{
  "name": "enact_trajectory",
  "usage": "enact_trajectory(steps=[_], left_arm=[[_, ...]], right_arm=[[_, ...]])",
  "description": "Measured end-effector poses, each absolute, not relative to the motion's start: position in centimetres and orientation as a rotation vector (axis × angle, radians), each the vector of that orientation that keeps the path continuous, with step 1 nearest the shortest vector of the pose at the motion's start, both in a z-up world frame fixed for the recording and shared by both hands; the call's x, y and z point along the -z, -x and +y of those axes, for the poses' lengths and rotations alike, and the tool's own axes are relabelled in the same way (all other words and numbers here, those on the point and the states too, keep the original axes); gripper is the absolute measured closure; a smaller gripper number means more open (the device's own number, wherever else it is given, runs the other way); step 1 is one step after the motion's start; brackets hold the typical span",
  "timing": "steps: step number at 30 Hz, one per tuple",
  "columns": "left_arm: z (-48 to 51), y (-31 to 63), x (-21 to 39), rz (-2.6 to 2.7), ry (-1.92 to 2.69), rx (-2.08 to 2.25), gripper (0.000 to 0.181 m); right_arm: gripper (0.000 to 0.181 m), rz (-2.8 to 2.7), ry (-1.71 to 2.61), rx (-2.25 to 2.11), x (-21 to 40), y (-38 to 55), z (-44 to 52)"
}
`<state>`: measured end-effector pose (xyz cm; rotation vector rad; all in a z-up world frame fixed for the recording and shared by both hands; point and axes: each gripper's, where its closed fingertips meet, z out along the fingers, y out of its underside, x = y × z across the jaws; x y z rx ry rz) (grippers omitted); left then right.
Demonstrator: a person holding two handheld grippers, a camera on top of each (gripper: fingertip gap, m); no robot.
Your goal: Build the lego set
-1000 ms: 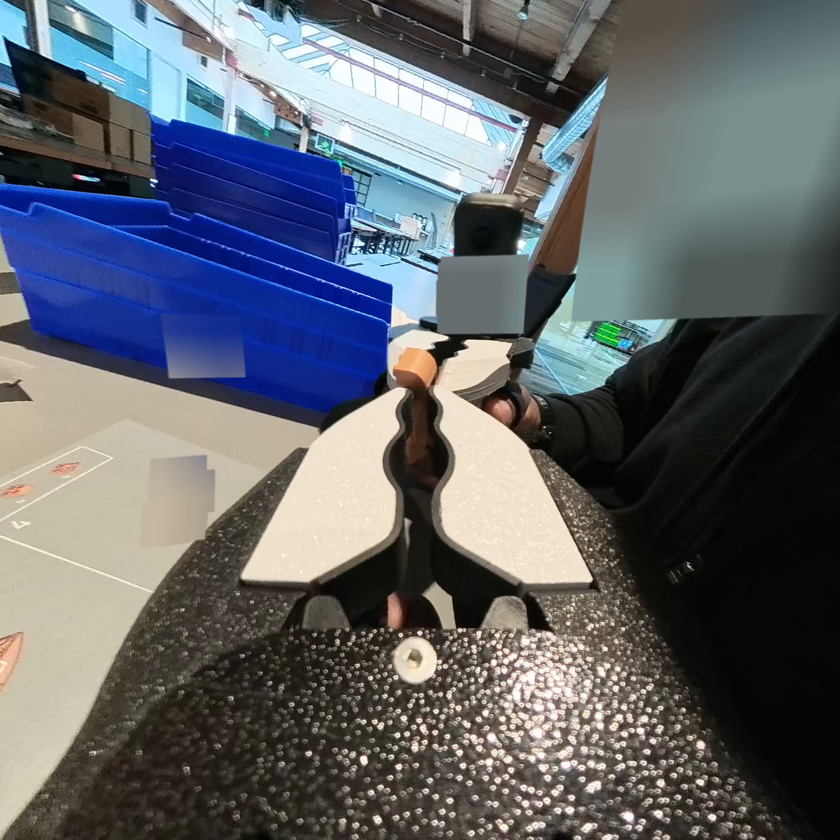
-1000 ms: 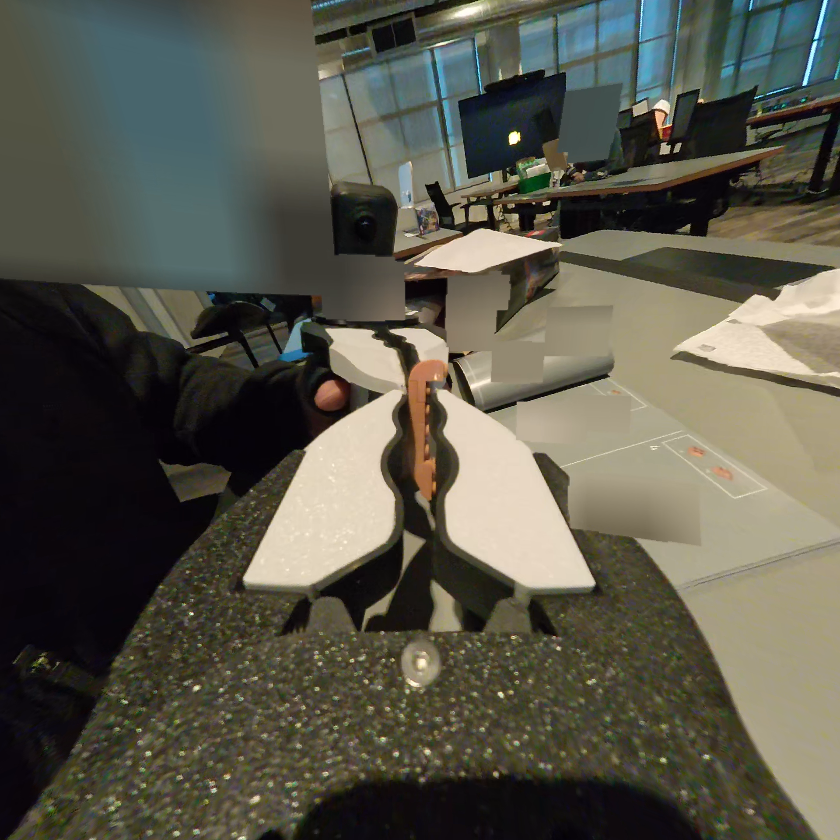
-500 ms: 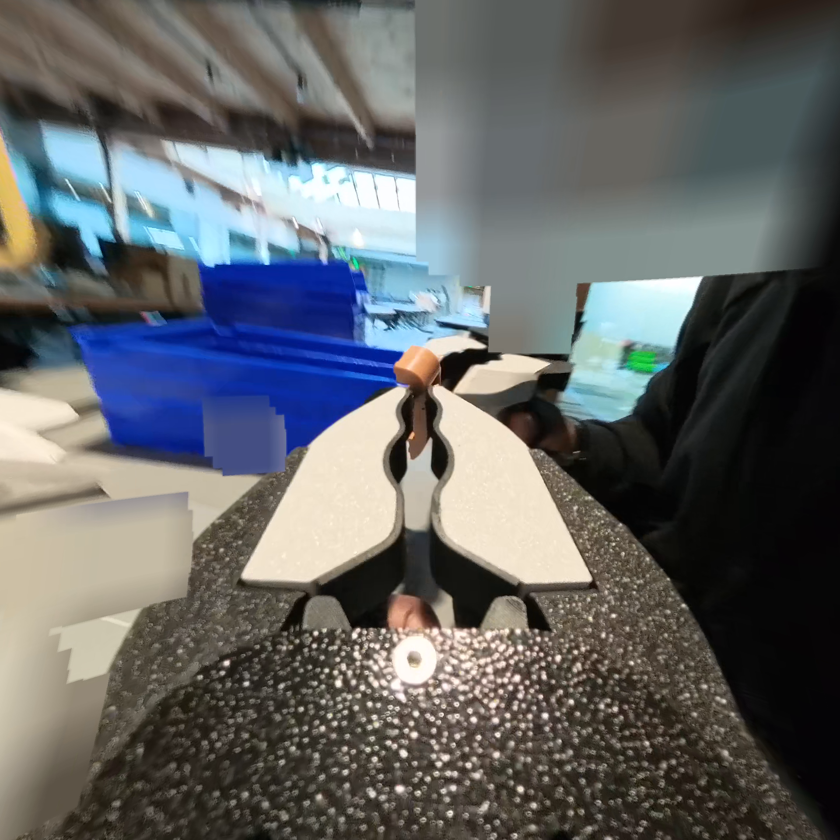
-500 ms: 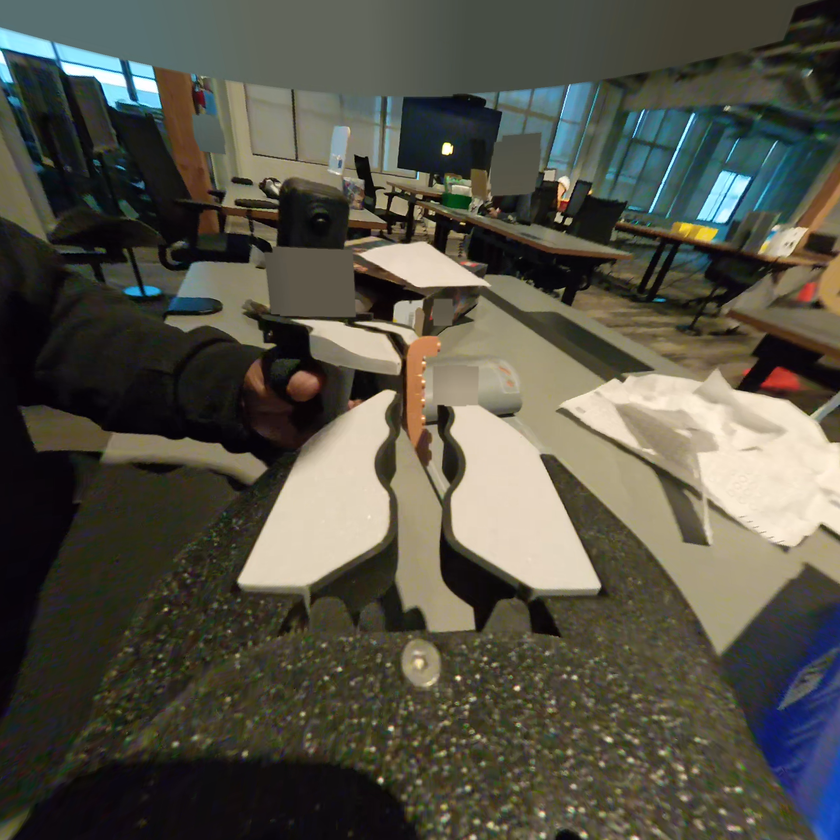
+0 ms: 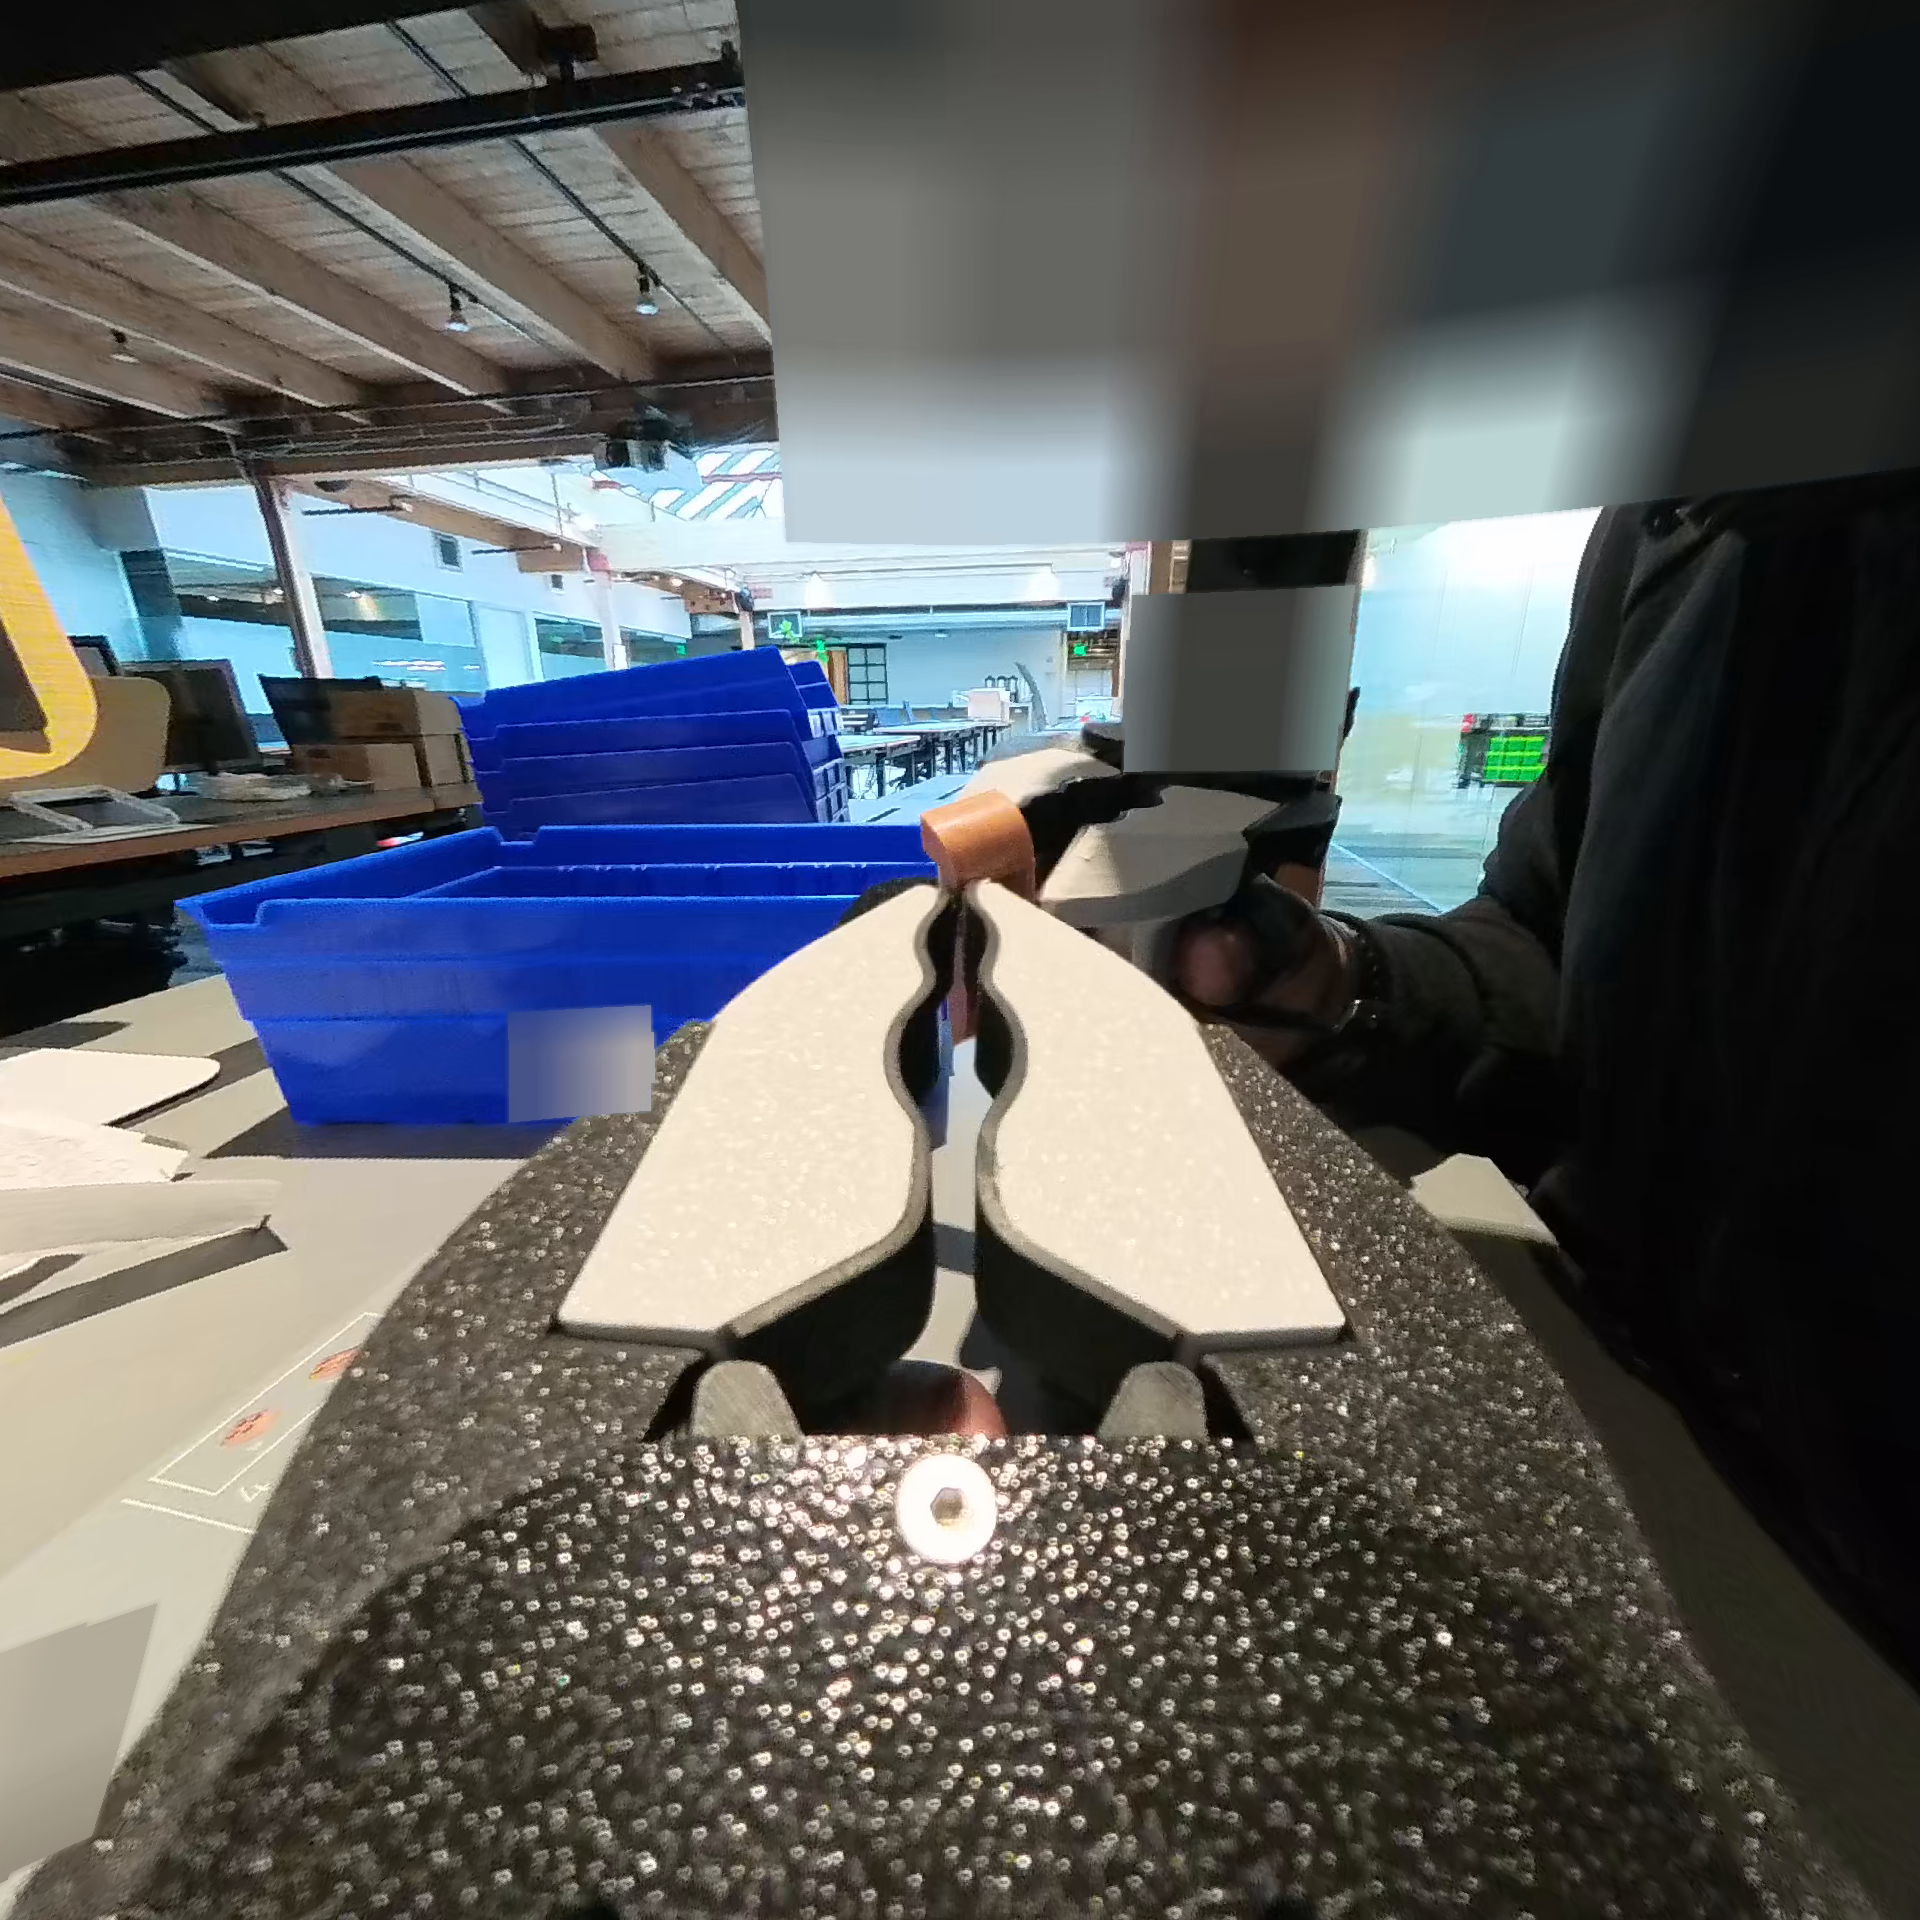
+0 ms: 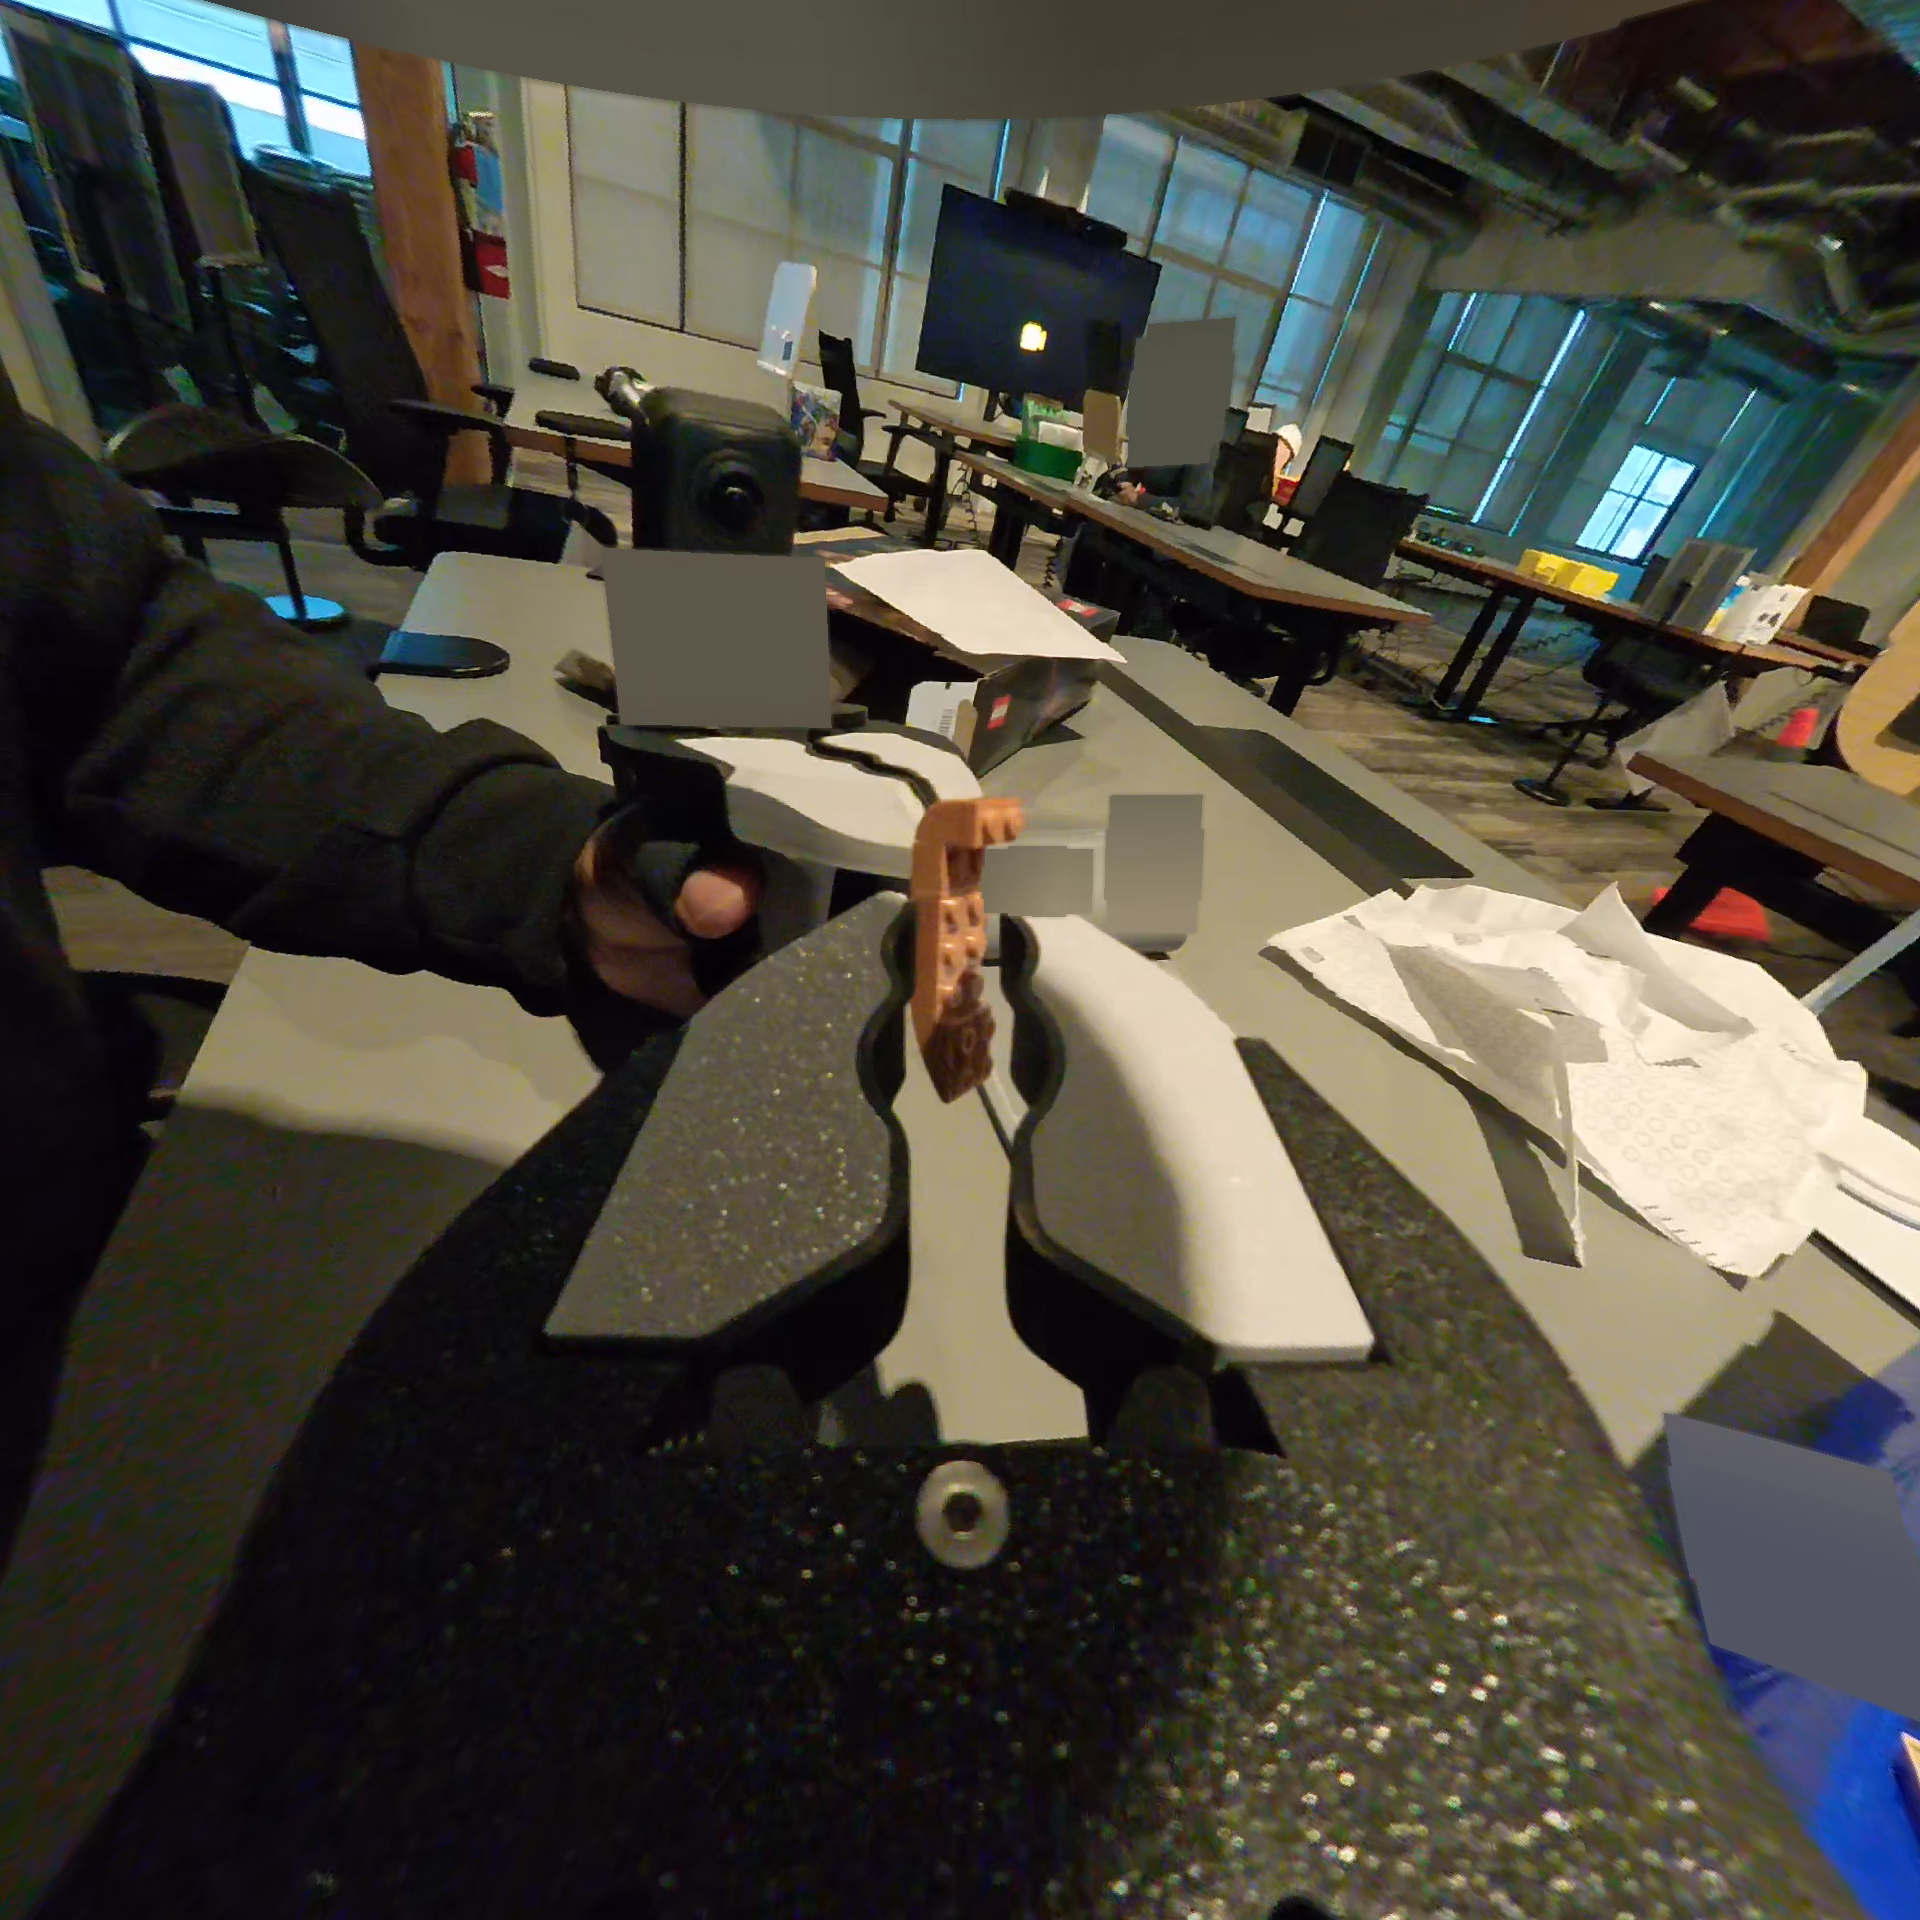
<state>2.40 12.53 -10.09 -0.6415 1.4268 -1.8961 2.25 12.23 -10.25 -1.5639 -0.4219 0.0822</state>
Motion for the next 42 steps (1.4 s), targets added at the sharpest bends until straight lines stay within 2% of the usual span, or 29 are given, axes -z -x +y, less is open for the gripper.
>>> enact_trajectory(steps=[10,13,19,37,42], left_arm=[[12.7,-3.0,10.5,1.446,0.697,1.862,0.181],[12.5,-3.4,10.8,1.466,0.721,1.821,0.181],[12.6,-4.0,11.2,1.483,0.784,1.774,0.18],[12.2,-3.9,11.5,1.522,0.779,1.774,0.179],[12.6,-3.6,11.2,1.526,0.777,1.832,0.17]], right_arm=[[0.171,-0.399,1.587,-0.137,10.7,-2.5,12.4],[0.165,-0.383,1.606,-0.18,11.1,-2.5,12.6],[0.173,-0.326,1.624,-0.205,11.4,-3.3,12.7],[0.174,-0.288,1.643,-0.341,11.6,-3.3,12.3],[0.174,-0.274,1.639,-0.436,11.6,-3.3,12.0]])
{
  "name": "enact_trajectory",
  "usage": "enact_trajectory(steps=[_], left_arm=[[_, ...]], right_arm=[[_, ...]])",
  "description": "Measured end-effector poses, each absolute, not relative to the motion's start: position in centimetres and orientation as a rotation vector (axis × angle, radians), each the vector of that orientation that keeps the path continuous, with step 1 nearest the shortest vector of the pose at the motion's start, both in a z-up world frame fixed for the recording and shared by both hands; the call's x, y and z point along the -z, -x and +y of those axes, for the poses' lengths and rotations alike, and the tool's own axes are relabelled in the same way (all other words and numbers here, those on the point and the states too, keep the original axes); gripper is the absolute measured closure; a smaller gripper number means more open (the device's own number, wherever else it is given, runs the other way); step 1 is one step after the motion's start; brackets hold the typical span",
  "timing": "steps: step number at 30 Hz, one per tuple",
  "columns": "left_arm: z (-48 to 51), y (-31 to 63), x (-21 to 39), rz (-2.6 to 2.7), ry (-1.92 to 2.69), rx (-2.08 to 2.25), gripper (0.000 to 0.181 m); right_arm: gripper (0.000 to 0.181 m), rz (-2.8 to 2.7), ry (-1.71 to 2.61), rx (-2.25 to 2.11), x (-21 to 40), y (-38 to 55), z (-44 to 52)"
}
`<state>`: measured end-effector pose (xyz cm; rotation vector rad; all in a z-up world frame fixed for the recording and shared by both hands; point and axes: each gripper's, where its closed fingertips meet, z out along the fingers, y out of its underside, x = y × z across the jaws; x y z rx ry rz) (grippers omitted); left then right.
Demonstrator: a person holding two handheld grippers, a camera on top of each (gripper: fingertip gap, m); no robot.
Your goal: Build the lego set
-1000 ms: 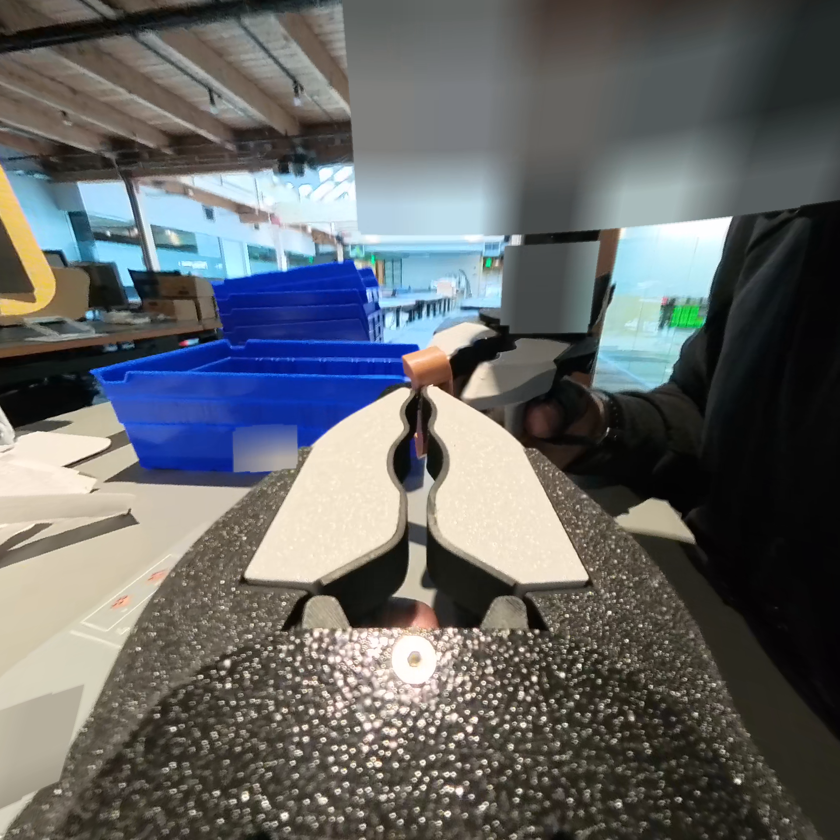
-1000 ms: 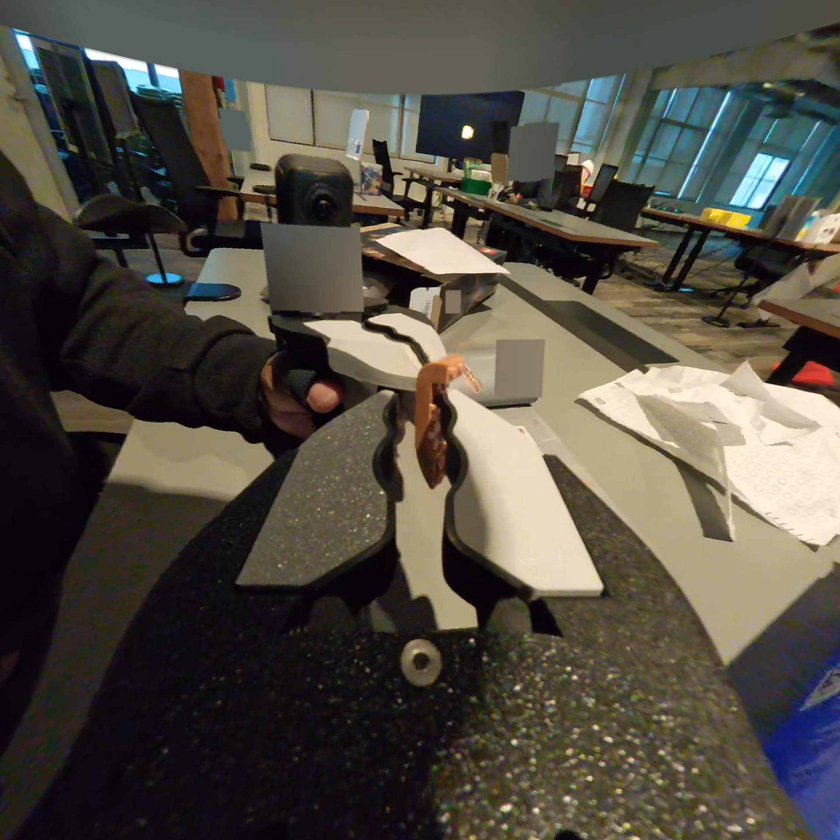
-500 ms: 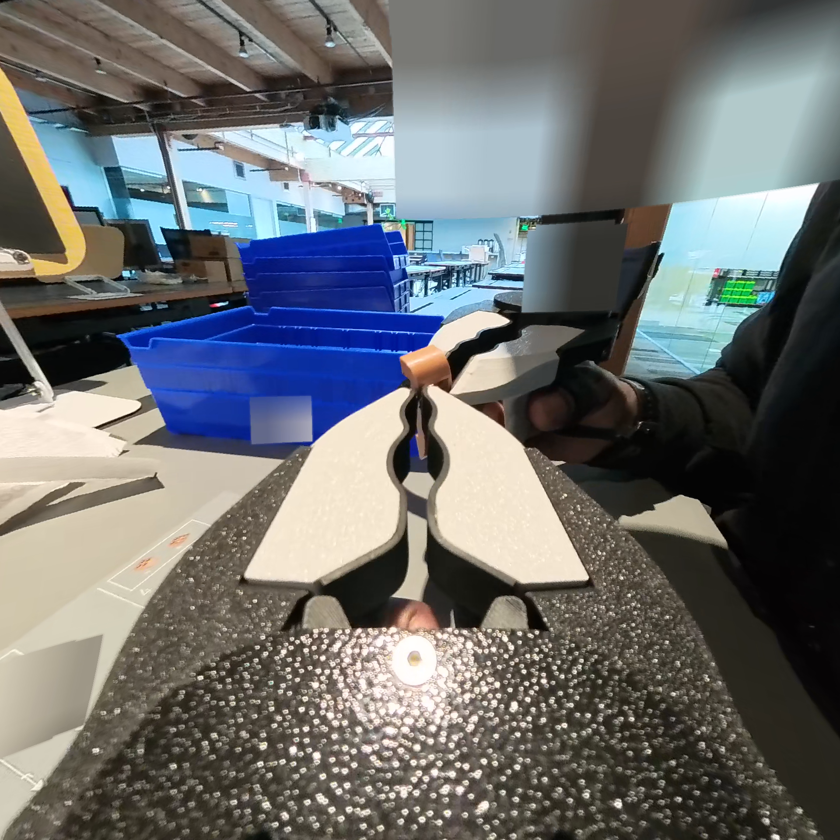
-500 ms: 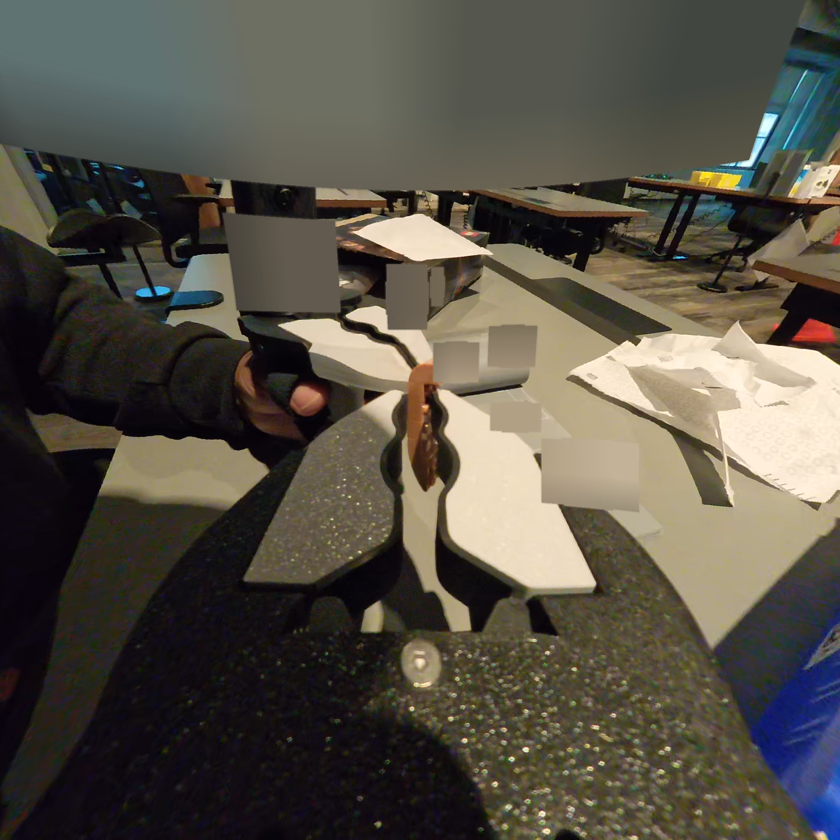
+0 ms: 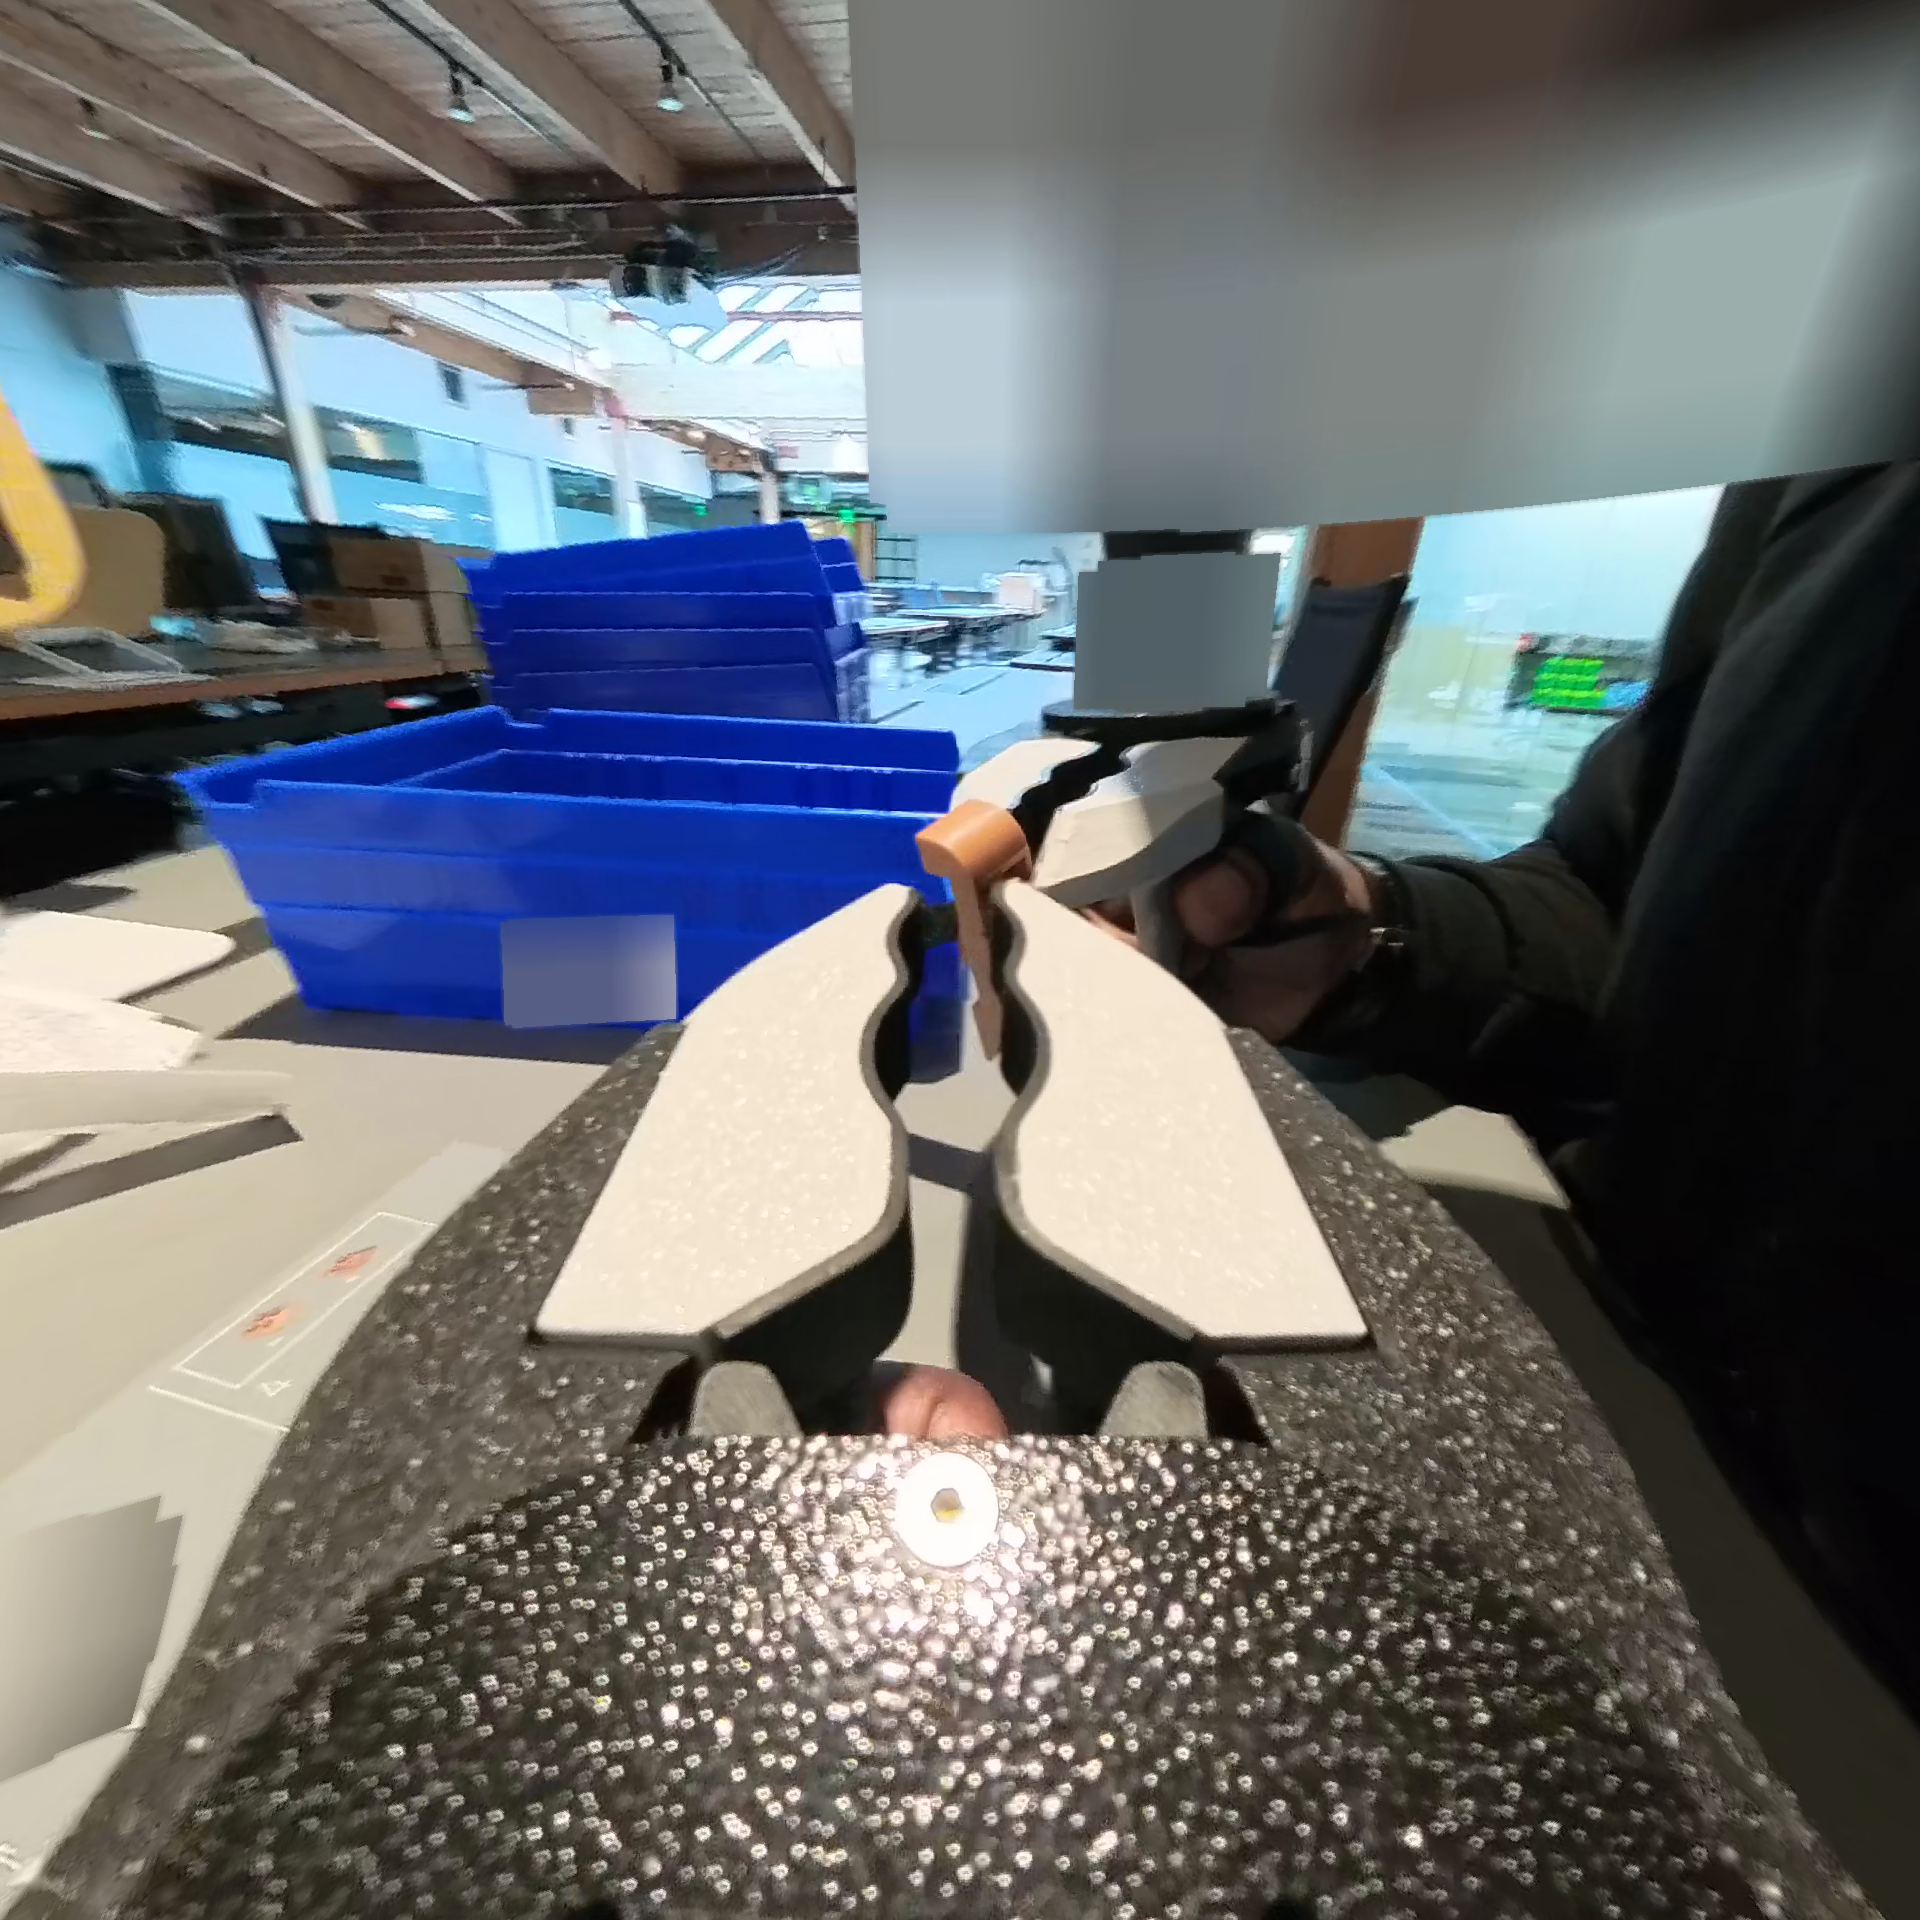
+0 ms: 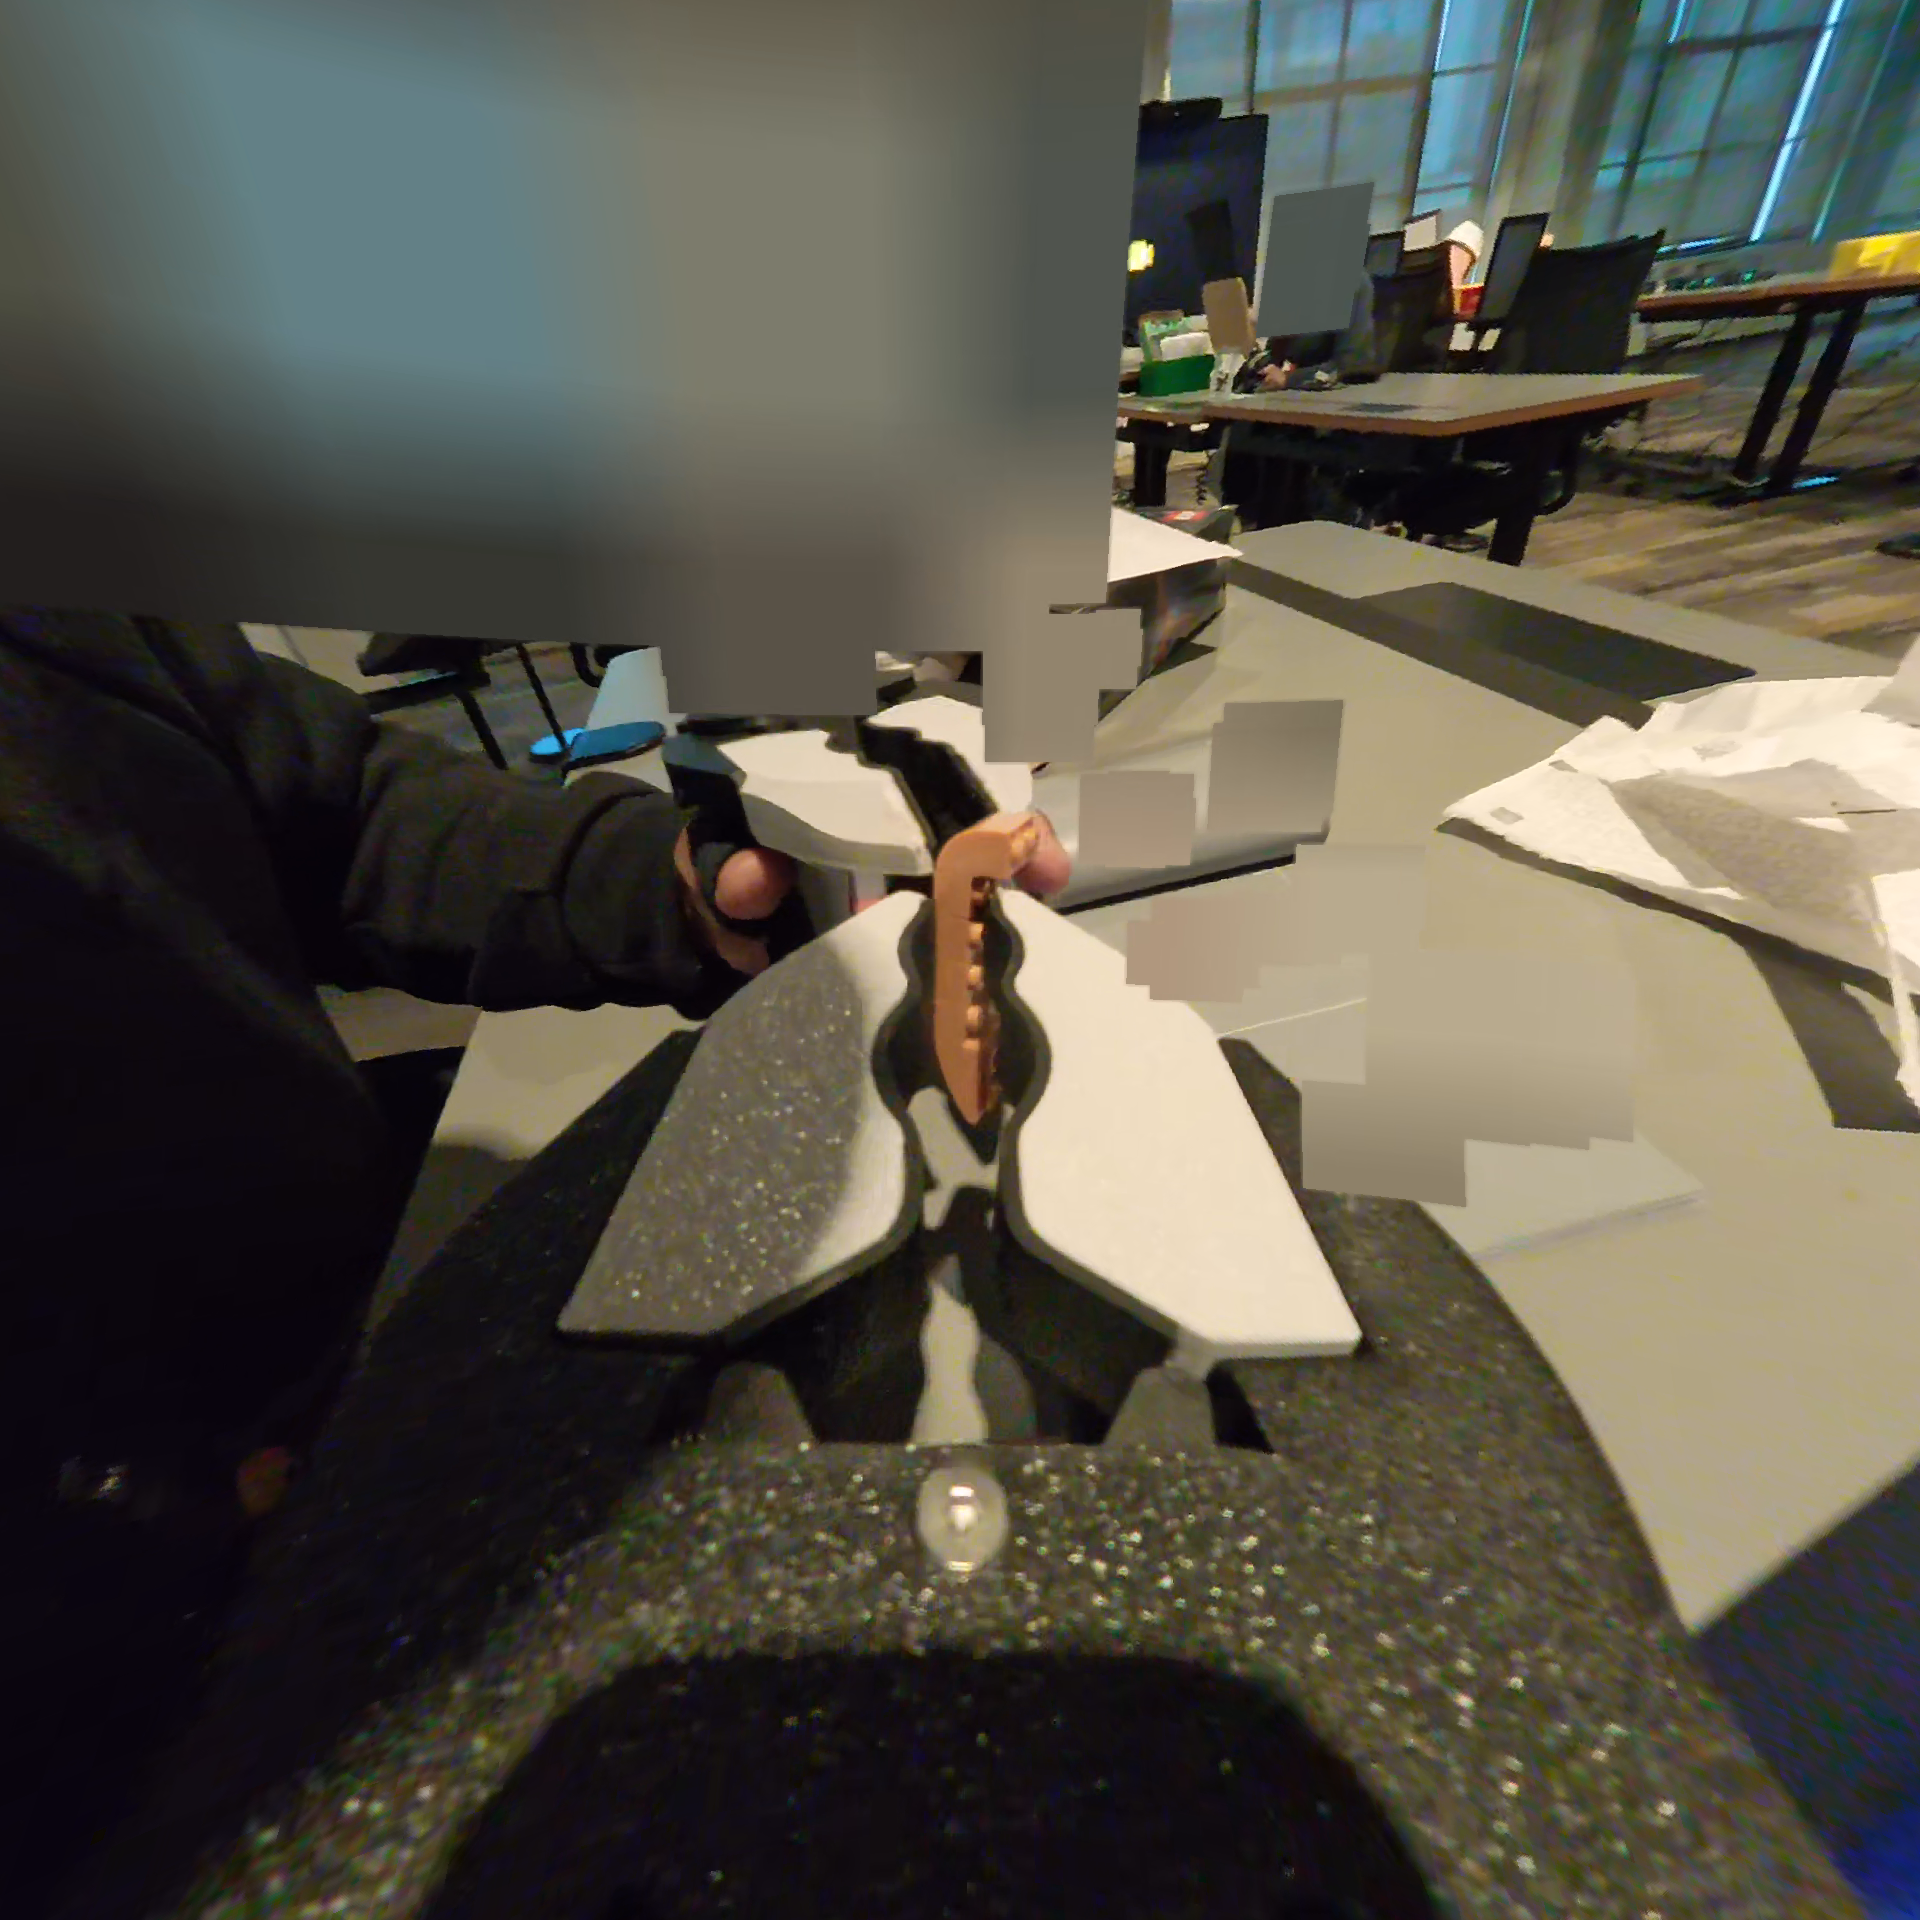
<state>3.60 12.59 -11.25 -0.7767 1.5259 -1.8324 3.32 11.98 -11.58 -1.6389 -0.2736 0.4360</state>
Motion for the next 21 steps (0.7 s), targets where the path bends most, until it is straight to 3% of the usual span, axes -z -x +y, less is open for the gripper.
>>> enact_trajectory(steps=[7,21], left_arm=[[12.0,-3.2,11.5,1.596,0.763,1.897,0.165],[10.9,-2.7,11.6,1.655,0.777,1.986,0.172]], right_arm=[[0.175,-0.322,1.636,-0.499,11.6,-2.2,11.8],[0.174,-0.258,1.604,-0.774,11.7,-1.8,11.5]])
